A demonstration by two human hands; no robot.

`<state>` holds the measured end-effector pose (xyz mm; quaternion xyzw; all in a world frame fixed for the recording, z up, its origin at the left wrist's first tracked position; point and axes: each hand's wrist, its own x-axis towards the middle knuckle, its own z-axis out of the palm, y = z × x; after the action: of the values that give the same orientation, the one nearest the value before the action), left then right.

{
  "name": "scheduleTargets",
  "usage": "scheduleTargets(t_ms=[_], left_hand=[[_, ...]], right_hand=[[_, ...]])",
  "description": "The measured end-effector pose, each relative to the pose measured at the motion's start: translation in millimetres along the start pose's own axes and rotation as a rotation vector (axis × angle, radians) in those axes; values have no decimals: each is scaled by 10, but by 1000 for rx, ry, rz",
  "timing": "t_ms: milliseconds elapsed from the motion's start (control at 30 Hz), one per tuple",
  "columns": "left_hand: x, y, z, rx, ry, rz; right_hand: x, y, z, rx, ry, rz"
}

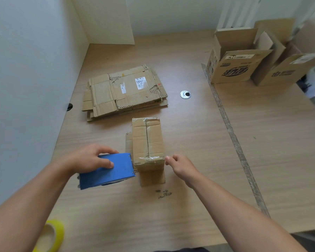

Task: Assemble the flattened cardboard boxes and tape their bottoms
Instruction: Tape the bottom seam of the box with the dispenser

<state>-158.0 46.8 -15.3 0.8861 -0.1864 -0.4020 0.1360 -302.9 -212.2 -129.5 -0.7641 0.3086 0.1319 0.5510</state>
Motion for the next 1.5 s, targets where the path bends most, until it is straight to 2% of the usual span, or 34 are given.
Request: scheduleTargets(t_ms=[267,400,733,967,1033,1167,1233,1333,1400,1500], left_hand=[[84,23,3,119,37,-18],[101,43,16,135,49,-19],[96,58,43,178,46,-17],[119,58,43,179,39,-21],[128,41,50,173,47,-24],[149,4,74,144,56,-18],[157,-13,79,136,61,-22],[166,-39,90,113,53,-28],[161,-60,110,82,53,-26],[141,-84,146,17,69,-22]], right_hand=[[13,-1,14,-91,35,86],[18,-10,45,-207,91,-69],[-97,-3,1,79,-53,-96],[-33,1,90,-26,136,-164],[-7,-3,73,-135,176,-221],[41,-57,11,-534,290,-415],[116,-150,5,-727,225,-598],[273,-259,59,-985,17,-867],[330,-260,64,-951,-34,-945],[363,-222,47,-731,-9,-982]])
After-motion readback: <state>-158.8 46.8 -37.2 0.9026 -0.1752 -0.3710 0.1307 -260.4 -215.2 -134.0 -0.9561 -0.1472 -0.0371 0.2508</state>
